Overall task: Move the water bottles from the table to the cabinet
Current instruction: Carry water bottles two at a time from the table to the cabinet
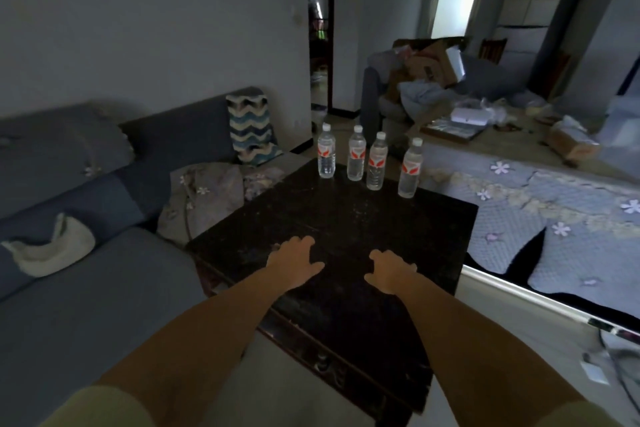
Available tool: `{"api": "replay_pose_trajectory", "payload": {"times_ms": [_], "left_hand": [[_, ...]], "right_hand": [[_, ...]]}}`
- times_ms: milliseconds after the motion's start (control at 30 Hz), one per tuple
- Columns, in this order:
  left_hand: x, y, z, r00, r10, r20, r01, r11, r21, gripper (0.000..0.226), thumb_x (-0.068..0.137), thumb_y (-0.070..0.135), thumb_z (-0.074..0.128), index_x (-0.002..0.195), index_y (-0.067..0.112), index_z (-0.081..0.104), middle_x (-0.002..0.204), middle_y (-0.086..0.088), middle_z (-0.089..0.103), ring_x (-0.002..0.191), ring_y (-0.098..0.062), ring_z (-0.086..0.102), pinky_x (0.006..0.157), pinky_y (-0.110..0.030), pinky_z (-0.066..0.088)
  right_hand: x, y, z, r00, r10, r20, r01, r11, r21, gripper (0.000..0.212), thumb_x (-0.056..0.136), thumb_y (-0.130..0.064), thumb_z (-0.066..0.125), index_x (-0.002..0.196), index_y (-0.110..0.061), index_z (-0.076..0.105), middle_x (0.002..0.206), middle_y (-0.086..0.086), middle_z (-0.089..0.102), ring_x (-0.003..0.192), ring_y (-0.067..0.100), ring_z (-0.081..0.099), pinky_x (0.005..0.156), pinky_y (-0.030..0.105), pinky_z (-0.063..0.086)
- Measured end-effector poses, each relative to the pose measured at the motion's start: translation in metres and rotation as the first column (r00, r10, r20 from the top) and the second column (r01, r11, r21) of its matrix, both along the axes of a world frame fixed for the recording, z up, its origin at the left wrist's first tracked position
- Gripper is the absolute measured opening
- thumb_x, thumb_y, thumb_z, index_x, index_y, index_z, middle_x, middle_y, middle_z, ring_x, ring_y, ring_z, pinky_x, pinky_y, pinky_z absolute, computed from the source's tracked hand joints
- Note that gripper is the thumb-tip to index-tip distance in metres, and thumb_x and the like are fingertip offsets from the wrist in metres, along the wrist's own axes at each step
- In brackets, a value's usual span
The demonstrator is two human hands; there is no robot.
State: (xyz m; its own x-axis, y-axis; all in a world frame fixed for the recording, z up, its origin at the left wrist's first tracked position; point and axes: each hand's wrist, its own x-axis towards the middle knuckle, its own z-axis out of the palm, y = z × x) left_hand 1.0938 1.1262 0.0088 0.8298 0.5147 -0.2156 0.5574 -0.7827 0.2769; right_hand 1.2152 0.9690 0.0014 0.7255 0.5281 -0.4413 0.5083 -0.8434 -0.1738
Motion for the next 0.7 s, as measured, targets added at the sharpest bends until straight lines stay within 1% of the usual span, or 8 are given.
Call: {"api": "replay_pose_trajectory", "payload": {"times_ms": [167, 300, 433, 533, 633, 700], "left_hand": [[0.072, 0.035, -0.031, 0.994, -0.106, -0.003, 0.106, 0.994, -0.003, 0.062, 0.090, 0.051, 0.056, 0.141, 0.022, 0.036, 0.138, -0.006, 0.044, 0.125, -0.026, 0.046, 0.099, -0.041, 0.044], [0.143, 0.079, -0.055, 0.987, -0.160, 0.021, 0.161, 0.981, -0.111, 0.062, 0.090, 0.049, 0.057, 0.141, 0.020, 0.037, 0.137, -0.008, 0.044, 0.123, -0.025, 0.047, 0.101, -0.040, 0.043], [0.217, 0.121, -0.060, 0.970, -0.237, 0.062, 0.245, 0.945, -0.219, 0.063, 0.090, 0.047, 0.059, 0.142, 0.019, 0.037, 0.137, -0.010, 0.044, 0.122, -0.026, 0.049, 0.099, -0.038, 0.044], [0.272, 0.149, -0.066, 0.953, -0.287, 0.097, 0.303, 0.909, -0.286, 0.065, 0.090, 0.044, 0.060, 0.143, 0.017, 0.036, 0.139, -0.010, 0.044, 0.124, -0.026, 0.049, 0.101, -0.038, 0.044], [0.319, 0.167, -0.080, 0.951, -0.278, 0.137, 0.309, 0.882, -0.356, 0.069, 0.089, 0.042, 0.062, 0.145, 0.016, 0.032, 0.141, -0.011, 0.044, 0.126, -0.026, 0.048, 0.101, -0.035, 0.043], [0.346, 0.173, -0.090, 0.959, -0.242, 0.147, 0.282, 0.867, -0.411, 0.073, 0.089, 0.041, 0.063, 0.147, 0.016, 0.028, 0.143, -0.012, 0.042, 0.128, -0.026, 0.046, 0.101, -0.034, 0.041]], "right_hand": [[0.052, 0.019, -0.014, 0.995, -0.104, -0.010, 0.104, 0.994, 0.030, 0.054, 0.100, -0.035, 0.048, 0.148, -0.018, 0.030, 0.147, 0.010, 0.036, 0.136, 0.031, 0.037, 0.114, 0.055, 0.025], [0.104, 0.049, -0.027, 0.986, -0.165, -0.025, 0.165, 0.986, 0.031, 0.056, 0.100, -0.036, 0.047, 0.149, -0.017, 0.028, 0.147, 0.011, 0.035, 0.134, 0.030, 0.039, 0.113, 0.052, 0.029], [0.164, 0.076, -0.034, 0.961, -0.275, -0.012, 0.276, 0.961, 0.026, 0.056, 0.097, -0.037, 0.051, 0.146, -0.016, 0.033, 0.144, 0.013, 0.039, 0.131, 0.032, 0.043, 0.111, 0.050, 0.034], [0.208, 0.103, -0.045, 0.928, -0.373, -0.019, 0.373, 0.923, 0.094, 0.056, 0.096, -0.036, 0.055, 0.144, -0.014, 0.037, 0.141, 0.016, 0.043, 0.127, 0.034, 0.047, 0.107, 0.046, 0.039], [0.247, 0.128, -0.060, 0.891, -0.453, -0.037, 0.451, 0.872, 0.190, 0.057, 0.094, -0.036, 0.058, 0.143, -0.014, 0.039, 0.140, 0.016, 0.045, 0.126, 0.034, 0.049, 0.105, 0.044, 0.042], [0.270, 0.139, -0.071, 0.866, -0.497, -0.056, 0.495, 0.835, 0.241, 0.057, 0.093, -0.035, 0.060, 0.142, -0.014, 0.041, 0.139, 0.016, 0.047, 0.125, 0.033, 0.050, 0.102, 0.040, 0.044]]}}
